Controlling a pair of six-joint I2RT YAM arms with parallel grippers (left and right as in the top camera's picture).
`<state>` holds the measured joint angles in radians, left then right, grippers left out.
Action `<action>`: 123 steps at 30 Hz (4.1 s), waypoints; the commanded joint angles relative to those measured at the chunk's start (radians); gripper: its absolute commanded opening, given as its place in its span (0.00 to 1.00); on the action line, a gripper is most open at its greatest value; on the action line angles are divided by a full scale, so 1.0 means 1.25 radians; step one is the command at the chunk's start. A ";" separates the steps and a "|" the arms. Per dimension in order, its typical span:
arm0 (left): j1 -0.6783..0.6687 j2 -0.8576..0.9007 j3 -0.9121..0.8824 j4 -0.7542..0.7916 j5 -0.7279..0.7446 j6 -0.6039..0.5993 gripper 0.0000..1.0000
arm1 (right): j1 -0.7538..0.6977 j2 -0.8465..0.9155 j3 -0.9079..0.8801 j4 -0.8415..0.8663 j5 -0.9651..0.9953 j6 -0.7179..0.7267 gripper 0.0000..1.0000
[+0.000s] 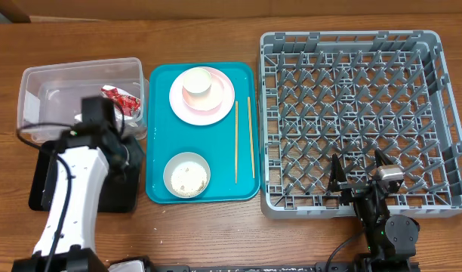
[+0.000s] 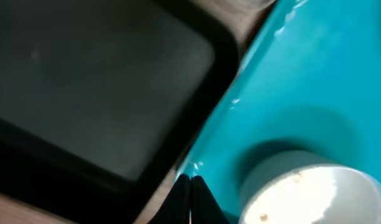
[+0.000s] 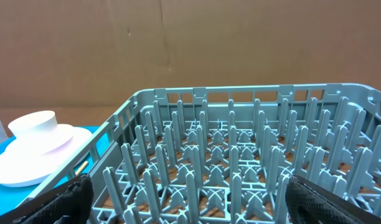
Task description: Sort waste into correct bins and load items into the dishwasher
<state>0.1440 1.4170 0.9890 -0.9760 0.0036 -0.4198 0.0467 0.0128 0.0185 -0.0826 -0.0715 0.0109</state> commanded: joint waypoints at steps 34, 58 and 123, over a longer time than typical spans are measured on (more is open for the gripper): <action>0.001 0.000 -0.034 0.118 0.089 0.067 0.04 | 0.003 -0.007 -0.009 0.004 0.000 -0.003 1.00; 0.236 -0.336 -0.198 -0.141 -0.211 -0.354 0.04 | 0.003 -0.007 -0.009 0.004 0.000 -0.003 1.00; 0.398 -0.260 -0.427 0.378 -0.045 -0.346 0.07 | 0.003 -0.007 -0.009 0.004 0.000 -0.003 1.00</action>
<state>0.6369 1.0851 0.4622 -0.5220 -0.0631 -0.8616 0.0467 0.0128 0.0185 -0.0826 -0.0715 0.0105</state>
